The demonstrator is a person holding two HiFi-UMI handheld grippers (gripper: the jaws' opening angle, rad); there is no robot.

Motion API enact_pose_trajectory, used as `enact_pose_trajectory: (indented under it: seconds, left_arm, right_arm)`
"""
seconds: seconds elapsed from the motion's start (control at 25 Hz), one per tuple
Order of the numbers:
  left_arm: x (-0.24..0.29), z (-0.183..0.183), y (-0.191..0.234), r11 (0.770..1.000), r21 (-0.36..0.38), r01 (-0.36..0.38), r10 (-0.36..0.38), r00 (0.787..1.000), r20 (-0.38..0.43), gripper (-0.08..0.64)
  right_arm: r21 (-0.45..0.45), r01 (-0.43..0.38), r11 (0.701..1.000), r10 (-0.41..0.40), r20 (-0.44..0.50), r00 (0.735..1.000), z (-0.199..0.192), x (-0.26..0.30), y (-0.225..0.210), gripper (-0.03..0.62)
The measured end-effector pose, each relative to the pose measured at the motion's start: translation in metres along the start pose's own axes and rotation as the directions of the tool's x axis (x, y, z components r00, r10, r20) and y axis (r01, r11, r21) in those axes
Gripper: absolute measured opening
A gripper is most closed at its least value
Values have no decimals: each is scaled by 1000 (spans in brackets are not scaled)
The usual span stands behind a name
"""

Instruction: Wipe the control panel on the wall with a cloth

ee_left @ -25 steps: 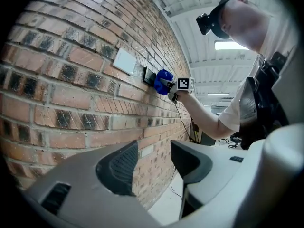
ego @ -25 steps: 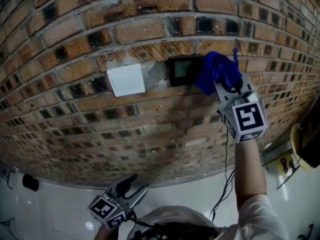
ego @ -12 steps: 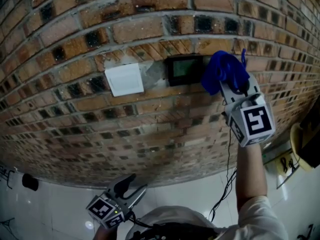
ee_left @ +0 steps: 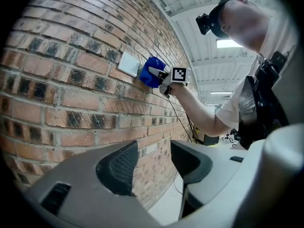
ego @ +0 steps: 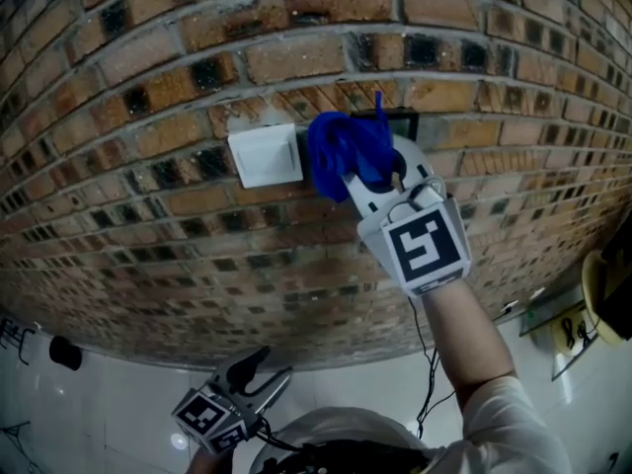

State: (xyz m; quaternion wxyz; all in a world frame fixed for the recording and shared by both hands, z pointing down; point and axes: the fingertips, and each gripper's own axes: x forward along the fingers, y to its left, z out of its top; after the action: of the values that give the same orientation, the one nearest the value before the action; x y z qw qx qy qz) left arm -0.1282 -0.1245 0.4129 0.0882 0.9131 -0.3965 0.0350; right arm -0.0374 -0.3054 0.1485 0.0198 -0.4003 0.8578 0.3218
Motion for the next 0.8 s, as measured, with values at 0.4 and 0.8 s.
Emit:
enact_pose_trajectory:
  seconds: [0.4,0.8]
  left_arm:
    - [16,-5,-2,999,16,28,-28,999,-23,206]
    - [55,0,-22,997,10,73,-73,996,-44,206]
  right_arm:
    - [-2,109,994,-109,-31,994,-14,-38,-50,90]
    - [-35,239,970,-242,-120,963,-62,-84,-131,91]
